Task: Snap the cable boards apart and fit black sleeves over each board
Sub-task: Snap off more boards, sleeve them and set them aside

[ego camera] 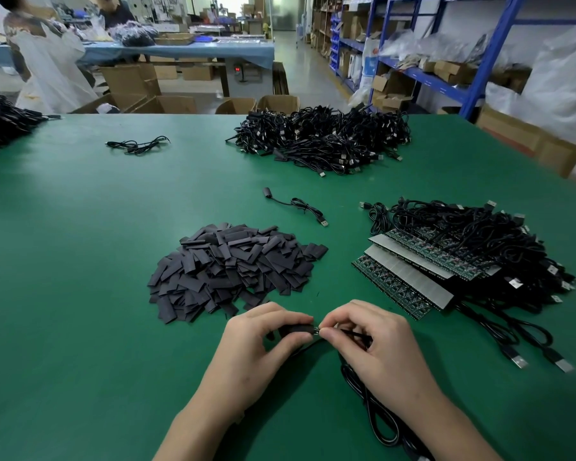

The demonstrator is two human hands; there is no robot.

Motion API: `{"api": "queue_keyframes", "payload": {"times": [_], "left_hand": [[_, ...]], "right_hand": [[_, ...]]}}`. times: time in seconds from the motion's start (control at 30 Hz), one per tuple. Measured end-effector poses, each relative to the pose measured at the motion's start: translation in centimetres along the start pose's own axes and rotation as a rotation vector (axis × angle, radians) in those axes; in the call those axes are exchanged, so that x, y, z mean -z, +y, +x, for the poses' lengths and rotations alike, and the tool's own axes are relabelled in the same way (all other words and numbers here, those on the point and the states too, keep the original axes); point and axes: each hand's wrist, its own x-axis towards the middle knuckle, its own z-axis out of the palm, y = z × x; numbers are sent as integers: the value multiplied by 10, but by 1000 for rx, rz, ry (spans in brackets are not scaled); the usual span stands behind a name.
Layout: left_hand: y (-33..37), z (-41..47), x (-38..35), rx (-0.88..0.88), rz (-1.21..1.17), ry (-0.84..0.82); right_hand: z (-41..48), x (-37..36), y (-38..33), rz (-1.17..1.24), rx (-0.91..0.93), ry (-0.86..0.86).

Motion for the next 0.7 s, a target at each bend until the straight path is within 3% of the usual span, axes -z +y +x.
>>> {"api": "queue_keyframes", "payload": {"times": [0.27,0.7], "left_hand": [[-2,-1,-5,-7,-126,2],[2,0,-6,-45,-93,17]], "right_hand": [[1,2,-2,40,-13,26],[0,-2,-1,52,-58,8]]}}
